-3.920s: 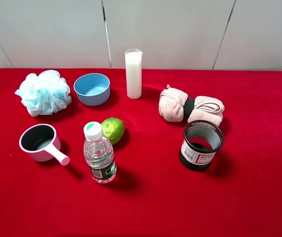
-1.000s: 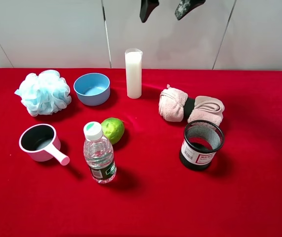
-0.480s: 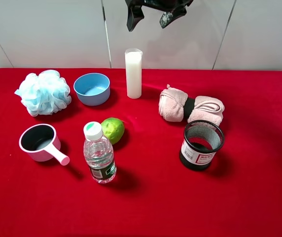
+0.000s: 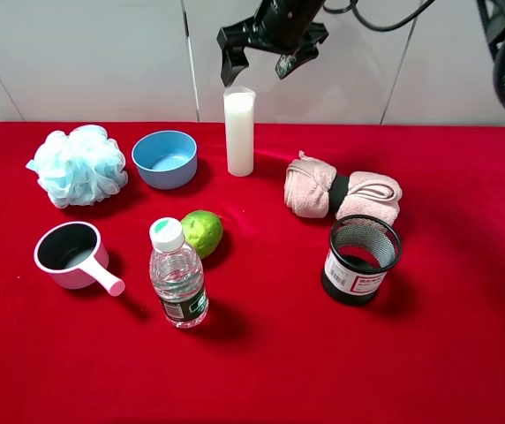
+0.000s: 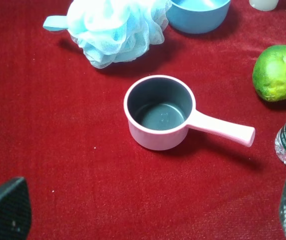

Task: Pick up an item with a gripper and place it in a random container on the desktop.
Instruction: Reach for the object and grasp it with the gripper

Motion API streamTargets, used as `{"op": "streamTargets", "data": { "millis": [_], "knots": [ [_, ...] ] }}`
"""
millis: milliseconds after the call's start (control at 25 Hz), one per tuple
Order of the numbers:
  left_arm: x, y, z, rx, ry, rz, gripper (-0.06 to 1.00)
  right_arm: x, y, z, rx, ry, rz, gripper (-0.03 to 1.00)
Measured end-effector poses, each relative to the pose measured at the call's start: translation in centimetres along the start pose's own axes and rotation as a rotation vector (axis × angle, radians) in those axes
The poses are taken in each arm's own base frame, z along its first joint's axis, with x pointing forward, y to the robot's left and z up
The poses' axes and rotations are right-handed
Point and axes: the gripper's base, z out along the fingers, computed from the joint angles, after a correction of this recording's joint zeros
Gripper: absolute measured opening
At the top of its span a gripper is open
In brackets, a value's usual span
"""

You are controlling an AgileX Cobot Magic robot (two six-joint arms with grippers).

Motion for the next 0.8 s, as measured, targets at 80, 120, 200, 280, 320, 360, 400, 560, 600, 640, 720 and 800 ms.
{"op": "streamTargets", "data": {
  "millis": [80, 120, 200, 280, 320, 360, 400, 560, 600, 640, 720, 800],
  "knots": [
    [0.0, 0.0, 0.0, 0.0, 0.0, 0.0, 0.99, 0.1, -0.1, 0.6, 0.001, 0.003, -0.003, 0.69],
    [0.0, 0.0, 0.0, 0.0, 0.0, 0.0, 0.99, 0.2, -0.2, 0.9, 0.001, 0.007, -0.005, 0.69],
    [0.0, 0.0, 0.0, 0.0, 0.0, 0.0, 0.99, 0.3, -0.2, 1.4, -0.001, 0.012, -0.006, 0.69],
    [0.0, 0.0, 0.0, 0.0, 0.0, 0.0, 0.99, 0.4, -0.3, 1.9, -0.002, 0.013, -0.008, 0.69],
    [0.0, 0.0, 0.0, 0.0, 0.0, 0.0, 0.99, 0.4, -0.3, 2.2, -0.003, 0.013, -0.008, 0.69],
    [0.0, 0.0, 0.0, 0.0, 0.0, 0.0, 0.99, 0.5, -0.4, 2.5, -0.006, 0.018, -0.006, 0.69],
    [0.0, 0.0, 0.0, 0.0, 0.0, 0.0, 0.99, 0.7, -0.4, 2.8, -0.007, 0.024, -0.005, 0.69],
    [0.0, 0.0, 0.0, 0.0, 0.0, 0.0, 0.99, 1.0, -0.5, 4.0, -0.016, 0.033, -0.002, 0.69],
    [0.0, 0.0, 0.0, 0.0, 0.0, 0.0, 0.99, 1.0, -0.5, 4.2, -0.017, 0.028, -0.001, 0.69],
    [0.0, 0.0, 0.0, 0.0, 0.0, 0.0, 0.99, 1.0, -0.6, 4.4, -0.017, 0.025, -0.001, 0.69],
    [0.0, 0.0, 0.0, 0.0, 0.0, 0.0, 0.99, 1.0, -0.6, 4.6, -0.016, 0.023, -0.001, 0.69],
    [0.0, 0.0, 0.0, 0.0, 0.0, 0.0, 0.99, 1.0, -0.6, 4.7, -0.016, 0.02, -0.005, 0.69]
  ]
}}
